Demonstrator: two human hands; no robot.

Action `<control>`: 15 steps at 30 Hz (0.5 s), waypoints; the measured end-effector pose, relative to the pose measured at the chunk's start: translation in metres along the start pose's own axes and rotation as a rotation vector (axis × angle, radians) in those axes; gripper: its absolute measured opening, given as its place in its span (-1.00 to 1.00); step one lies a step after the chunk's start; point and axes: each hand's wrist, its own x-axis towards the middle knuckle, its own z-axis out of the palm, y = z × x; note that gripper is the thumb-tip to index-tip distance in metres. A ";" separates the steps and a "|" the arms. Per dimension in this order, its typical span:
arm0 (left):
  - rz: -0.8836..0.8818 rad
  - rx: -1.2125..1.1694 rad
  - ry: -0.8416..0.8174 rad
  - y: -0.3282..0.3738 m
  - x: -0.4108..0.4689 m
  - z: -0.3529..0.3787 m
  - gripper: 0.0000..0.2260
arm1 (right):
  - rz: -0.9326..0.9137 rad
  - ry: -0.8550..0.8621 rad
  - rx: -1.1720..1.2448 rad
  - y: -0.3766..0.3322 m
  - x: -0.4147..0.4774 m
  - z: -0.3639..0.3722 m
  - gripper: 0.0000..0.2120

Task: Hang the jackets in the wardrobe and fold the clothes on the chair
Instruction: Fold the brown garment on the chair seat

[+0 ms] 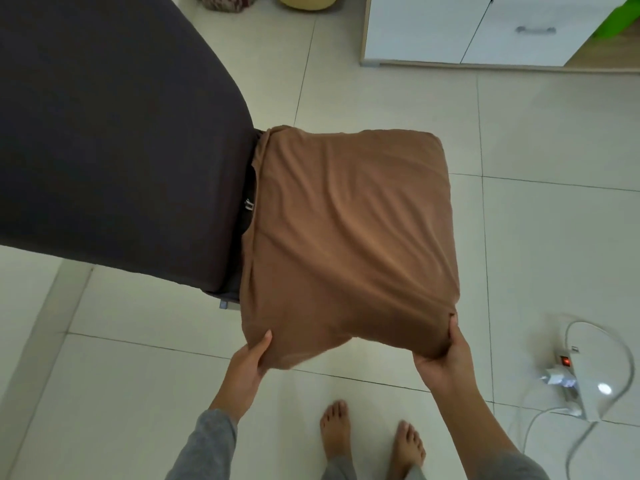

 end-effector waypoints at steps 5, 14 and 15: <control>0.100 -0.138 0.027 0.060 -0.010 0.027 -0.68 | -0.153 0.144 -0.179 -0.021 -0.012 0.034 -0.71; 0.322 -0.382 -0.095 0.234 -0.022 0.123 -0.60 | -0.438 0.039 -0.163 -0.115 -0.039 0.170 -0.63; 0.351 -0.410 -0.102 0.252 -0.027 0.133 -0.61 | -0.467 0.014 -0.171 -0.125 -0.044 0.185 -0.63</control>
